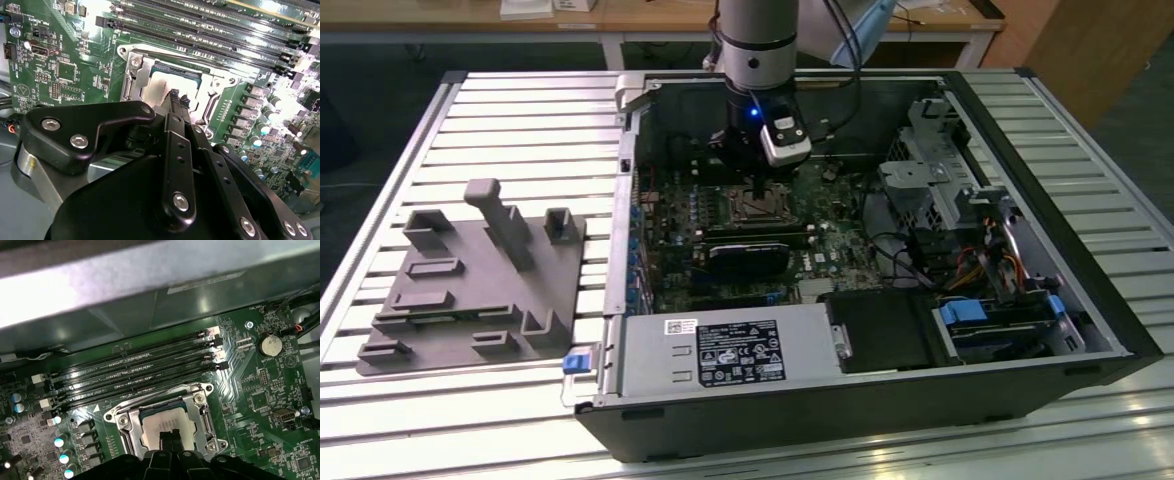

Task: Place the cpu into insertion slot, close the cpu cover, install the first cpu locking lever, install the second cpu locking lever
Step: 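Install the first cpu locking lever, then install the second cpu locking lever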

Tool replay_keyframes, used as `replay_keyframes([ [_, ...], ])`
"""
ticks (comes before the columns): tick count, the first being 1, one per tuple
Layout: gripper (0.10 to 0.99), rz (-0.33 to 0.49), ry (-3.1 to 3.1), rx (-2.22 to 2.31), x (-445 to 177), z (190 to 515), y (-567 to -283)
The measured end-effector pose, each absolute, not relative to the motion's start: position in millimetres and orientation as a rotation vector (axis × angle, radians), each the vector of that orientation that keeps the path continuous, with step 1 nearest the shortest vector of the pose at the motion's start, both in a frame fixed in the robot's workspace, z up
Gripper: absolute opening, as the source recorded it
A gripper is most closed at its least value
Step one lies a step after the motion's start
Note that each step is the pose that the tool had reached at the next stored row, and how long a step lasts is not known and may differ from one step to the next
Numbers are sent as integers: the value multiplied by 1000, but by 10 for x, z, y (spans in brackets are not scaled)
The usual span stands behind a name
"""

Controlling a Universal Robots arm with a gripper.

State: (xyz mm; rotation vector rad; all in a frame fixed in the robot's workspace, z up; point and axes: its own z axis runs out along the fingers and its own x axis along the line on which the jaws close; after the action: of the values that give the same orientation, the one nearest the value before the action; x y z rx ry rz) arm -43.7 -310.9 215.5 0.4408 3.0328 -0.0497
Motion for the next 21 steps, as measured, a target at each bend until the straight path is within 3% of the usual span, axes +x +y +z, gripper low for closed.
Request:
replay_keyframes([
  [21,106,-48,3033,432,-437,2409,-3109],
])
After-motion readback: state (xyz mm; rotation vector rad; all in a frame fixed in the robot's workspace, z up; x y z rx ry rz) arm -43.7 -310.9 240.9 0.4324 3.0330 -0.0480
